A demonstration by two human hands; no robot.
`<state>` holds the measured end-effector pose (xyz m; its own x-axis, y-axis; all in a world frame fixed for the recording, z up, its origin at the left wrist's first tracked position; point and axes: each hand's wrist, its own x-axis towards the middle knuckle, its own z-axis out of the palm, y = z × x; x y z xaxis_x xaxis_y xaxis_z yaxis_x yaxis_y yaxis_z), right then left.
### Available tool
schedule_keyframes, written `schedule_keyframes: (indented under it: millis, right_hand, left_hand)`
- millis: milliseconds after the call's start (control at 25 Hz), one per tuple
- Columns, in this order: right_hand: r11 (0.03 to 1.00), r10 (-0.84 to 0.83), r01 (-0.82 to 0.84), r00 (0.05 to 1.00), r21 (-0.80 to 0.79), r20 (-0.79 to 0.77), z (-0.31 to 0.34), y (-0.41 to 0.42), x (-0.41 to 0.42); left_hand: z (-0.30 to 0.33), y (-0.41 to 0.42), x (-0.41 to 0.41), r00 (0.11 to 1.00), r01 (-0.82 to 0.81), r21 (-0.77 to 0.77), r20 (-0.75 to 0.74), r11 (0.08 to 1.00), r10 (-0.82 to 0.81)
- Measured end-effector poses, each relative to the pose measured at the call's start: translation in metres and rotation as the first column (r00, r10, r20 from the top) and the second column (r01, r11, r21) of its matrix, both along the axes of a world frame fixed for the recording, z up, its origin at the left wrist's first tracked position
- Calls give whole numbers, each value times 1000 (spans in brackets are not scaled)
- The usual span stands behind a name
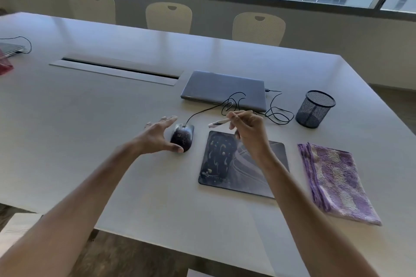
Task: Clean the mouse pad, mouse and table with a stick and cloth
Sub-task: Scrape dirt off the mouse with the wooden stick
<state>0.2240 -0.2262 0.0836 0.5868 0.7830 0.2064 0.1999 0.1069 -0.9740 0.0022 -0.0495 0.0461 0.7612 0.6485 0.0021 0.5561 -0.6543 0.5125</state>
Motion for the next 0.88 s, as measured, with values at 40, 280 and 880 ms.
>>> schedule_keyframes:
  millis: [40, 280, 880]
  right_hand:
    - [1000, 6, -6, 1000, -17, 9, 0, 9, -4]
    - [990, -32, 36, 999, -137, 30, -3, 55, -28]
    - [972, -63, 125, 955, -199, 289, -14, 80, -47]
  left_hand:
    - [-4, 0, -3, 1000, 2, -12, 1, 1000, -2]
    - [-21, 7, -5, 999, 38, -76, 10, 996, -37]
    - [-31, 12, -3, 993, 44, -72, 113, 996, -36]
